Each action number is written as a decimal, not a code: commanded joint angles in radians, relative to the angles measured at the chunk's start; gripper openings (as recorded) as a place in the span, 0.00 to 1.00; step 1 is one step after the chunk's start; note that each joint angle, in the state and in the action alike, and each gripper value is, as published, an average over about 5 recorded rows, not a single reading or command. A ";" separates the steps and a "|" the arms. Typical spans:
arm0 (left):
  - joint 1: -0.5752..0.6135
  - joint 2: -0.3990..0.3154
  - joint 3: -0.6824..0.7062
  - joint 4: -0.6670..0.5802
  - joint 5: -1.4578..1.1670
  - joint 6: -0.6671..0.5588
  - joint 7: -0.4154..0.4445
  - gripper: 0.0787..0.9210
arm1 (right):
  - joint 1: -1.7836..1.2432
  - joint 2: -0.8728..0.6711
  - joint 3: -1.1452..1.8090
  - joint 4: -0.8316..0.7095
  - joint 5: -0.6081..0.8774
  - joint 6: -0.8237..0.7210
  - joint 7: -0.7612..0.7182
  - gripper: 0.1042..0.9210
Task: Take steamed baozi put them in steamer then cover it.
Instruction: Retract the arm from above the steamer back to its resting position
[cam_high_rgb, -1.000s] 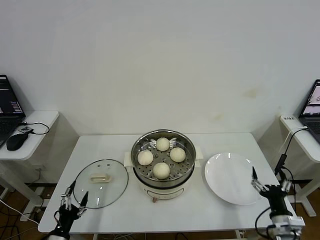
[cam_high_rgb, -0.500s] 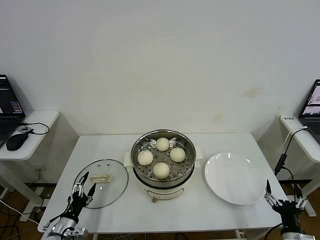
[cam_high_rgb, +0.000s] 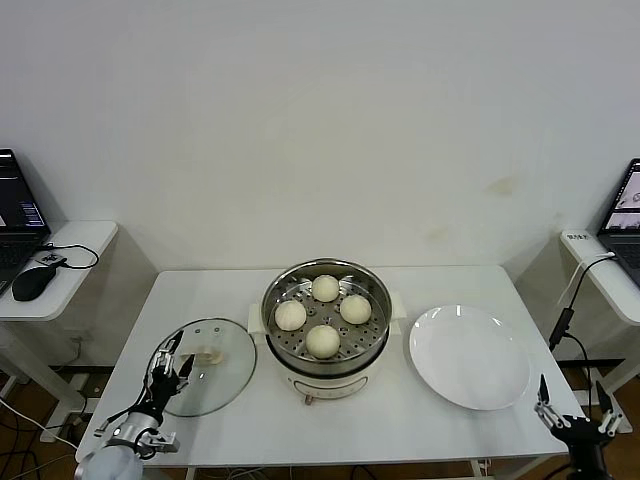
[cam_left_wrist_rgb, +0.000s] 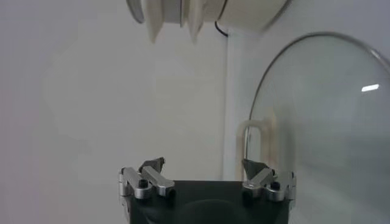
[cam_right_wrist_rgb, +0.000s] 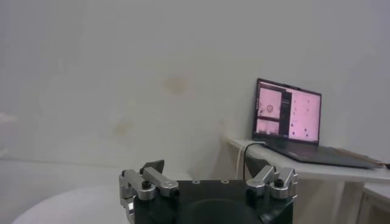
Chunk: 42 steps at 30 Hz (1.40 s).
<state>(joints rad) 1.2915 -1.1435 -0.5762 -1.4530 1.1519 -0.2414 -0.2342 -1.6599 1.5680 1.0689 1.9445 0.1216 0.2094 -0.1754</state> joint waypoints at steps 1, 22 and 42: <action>-0.058 -0.003 0.014 0.051 0.020 0.003 0.010 0.88 | -0.010 0.008 0.007 -0.002 -0.007 0.005 -0.002 0.88; -0.120 -0.026 0.033 0.100 0.043 0.015 0.031 0.88 | -0.014 0.008 -0.008 -0.024 -0.030 0.015 -0.006 0.88; -0.141 -0.027 0.046 0.162 0.037 0.012 0.038 0.44 | 0.001 0.008 -0.031 -0.048 -0.050 0.013 -0.011 0.88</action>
<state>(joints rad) 1.1579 -1.1686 -0.5310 -1.3218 1.1904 -0.2271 -0.1852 -1.6599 1.5757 1.0393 1.8998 0.0725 0.2226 -0.1851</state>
